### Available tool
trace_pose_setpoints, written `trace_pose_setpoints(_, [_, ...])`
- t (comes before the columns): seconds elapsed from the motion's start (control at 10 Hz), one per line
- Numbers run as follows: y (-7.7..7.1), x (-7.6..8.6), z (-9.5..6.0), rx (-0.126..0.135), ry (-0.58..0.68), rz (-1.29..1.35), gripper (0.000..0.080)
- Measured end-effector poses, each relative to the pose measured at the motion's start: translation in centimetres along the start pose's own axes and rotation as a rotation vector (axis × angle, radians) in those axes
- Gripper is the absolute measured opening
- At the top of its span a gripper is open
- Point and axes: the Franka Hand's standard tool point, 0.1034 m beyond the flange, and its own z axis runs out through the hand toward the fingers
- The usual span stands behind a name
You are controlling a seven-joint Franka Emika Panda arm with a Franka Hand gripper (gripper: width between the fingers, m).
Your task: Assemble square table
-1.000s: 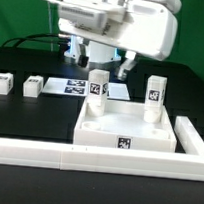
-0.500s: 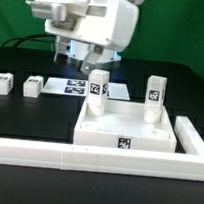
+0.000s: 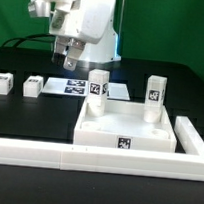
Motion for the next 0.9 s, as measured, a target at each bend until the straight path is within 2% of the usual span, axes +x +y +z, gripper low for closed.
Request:
trace_pose_setpoints(0.1, [-0.2,0.0,0.1,0.002,0.002,0.053,0.0649])
trace_pose_setpoints(0.2, [-1.0,0.0,0.5,-0.001,0.013,0.233,0.0649])
trace_pose_setpoints(0.3, [-1.8,-0.5,0.8,-0.010,0.021,0.298,0.0649])
trace_pose_setpoints(0.4, [-2.5,-0.8,1.0,-0.007,0.025,0.428,0.0649])
trace_pose_setpoints(0.5, [-3.4,-0.9,1.4,0.011,0.025,0.535,0.0649])
trace_pose_setpoints(0.7, [-4.4,-1.2,1.8,0.050,0.018,0.720,0.0649])
trace_pose_setpoints(0.9, [-4.3,-1.1,1.9,0.060,0.031,0.857,0.0649])
